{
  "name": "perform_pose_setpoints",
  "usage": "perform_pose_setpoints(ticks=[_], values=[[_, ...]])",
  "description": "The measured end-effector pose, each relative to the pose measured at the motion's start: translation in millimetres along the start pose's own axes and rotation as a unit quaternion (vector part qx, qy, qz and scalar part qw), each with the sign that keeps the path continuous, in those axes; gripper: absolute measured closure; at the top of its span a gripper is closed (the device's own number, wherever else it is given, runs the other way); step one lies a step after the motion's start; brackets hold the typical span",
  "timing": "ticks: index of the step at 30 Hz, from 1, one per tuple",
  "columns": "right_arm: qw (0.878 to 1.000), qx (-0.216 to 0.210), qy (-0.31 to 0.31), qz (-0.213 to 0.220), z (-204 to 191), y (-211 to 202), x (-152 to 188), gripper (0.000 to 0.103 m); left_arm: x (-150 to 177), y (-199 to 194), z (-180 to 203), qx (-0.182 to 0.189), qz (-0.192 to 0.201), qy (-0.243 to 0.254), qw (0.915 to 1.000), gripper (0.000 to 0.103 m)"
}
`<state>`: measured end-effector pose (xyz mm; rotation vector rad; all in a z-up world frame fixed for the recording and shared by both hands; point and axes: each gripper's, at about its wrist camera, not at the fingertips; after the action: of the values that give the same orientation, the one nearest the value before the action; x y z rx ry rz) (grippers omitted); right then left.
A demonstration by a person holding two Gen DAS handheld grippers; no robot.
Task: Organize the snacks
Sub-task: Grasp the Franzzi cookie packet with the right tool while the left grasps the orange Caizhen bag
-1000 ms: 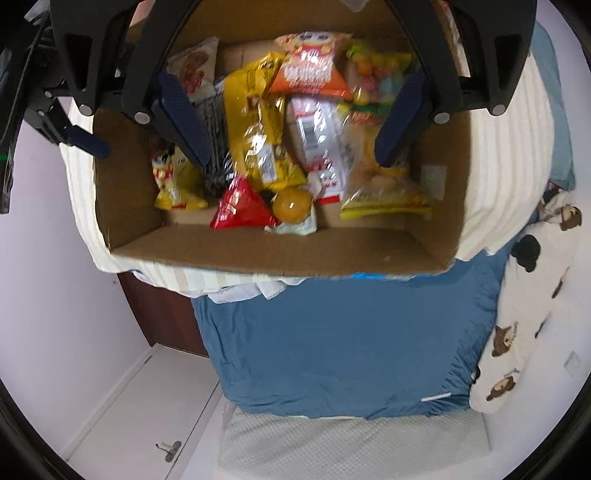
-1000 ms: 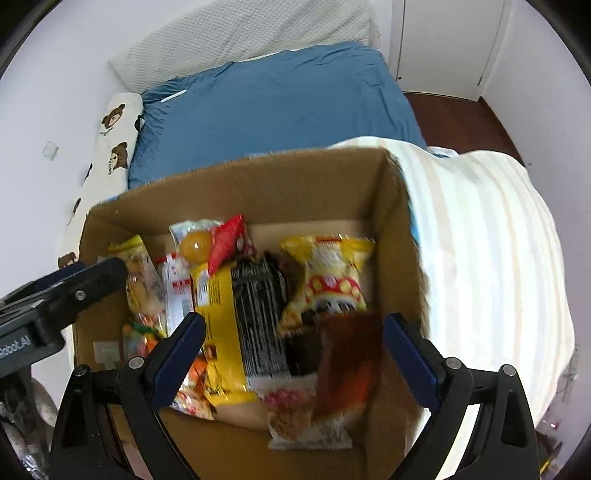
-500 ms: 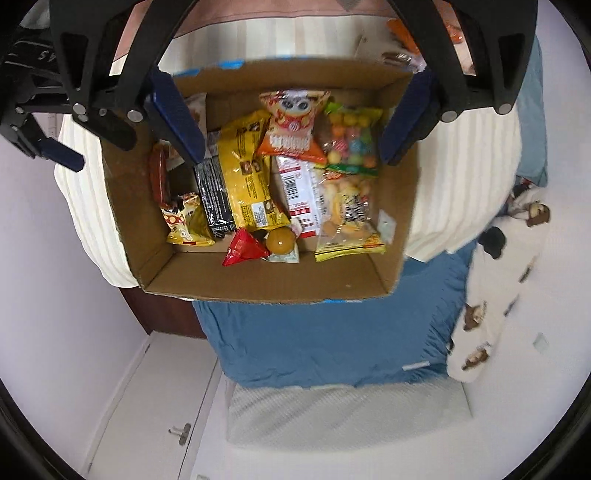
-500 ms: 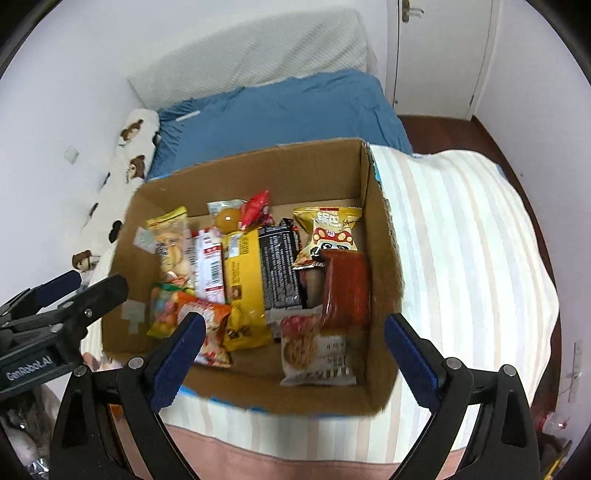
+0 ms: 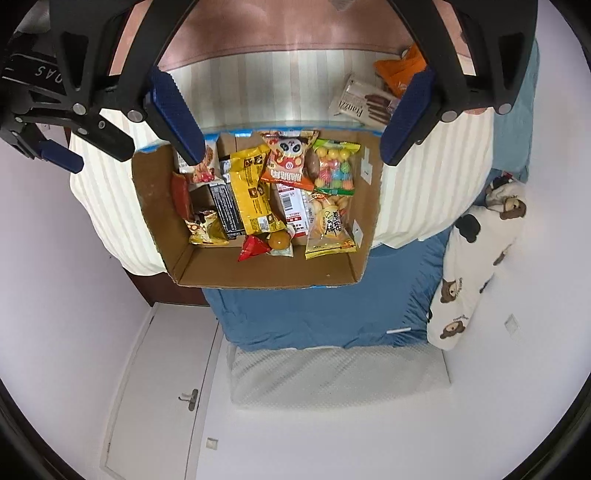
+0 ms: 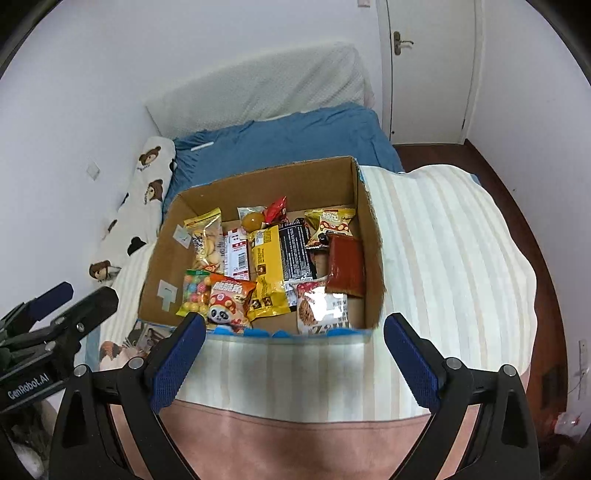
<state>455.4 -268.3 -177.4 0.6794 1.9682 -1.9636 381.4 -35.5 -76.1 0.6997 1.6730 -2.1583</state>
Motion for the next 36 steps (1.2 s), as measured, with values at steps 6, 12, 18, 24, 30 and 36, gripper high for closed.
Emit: perform_pose_setpoints(ticks=[6, 12, 18, 24, 30, 36], values=[[1.0, -0.013, 0.019, 0.009, 3.0, -20.3, 17.6, 0.004, 17.6, -16.2, -1.8, -0.014, 0.027, -0.011, 0.9995, 0.006], [0.997, -0.069, 0.022, -0.027, -15.4, -9.1, 38.2, 0.004, 40.9, -27.2, -46.5, -0.04, 0.054, -0.073, 0.9951, 0.006], [0.988, -0.123, 0.01, -0.095, -69.2, 29.5, 61.4, 0.004, 68.1, -15.6, -126.5, -0.138, 0.02, -0.121, 0.9829, 0.006], [0.969, -0.168, 0.048, -0.173, -132.4, 103.3, 94.2, 0.004, 99.7, 10.9, -191.8, -0.203, -0.042, -0.146, 0.9674, 0.006], [0.968, -0.167, 0.062, -0.178, -173.8, 164.2, 108.6, 0.013, 128.1, 45.7, -224.6, -0.218, -0.101, -0.138, 0.9608, 0.006], [0.964, -0.181, 0.089, -0.175, -189.0, 216.7, 118.4, 0.033, 141.9, 68.5, -239.3, -0.219, -0.13, -0.133, 0.9579, 0.006]])
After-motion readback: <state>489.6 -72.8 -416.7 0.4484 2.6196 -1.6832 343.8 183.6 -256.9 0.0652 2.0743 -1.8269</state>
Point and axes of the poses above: each gripper's, at about its wrist camera, not at the fingertips, and y roughly the way its jaws point, z to its right, x to its underside, and after that the axes turned 10 degrees about x, right-handed
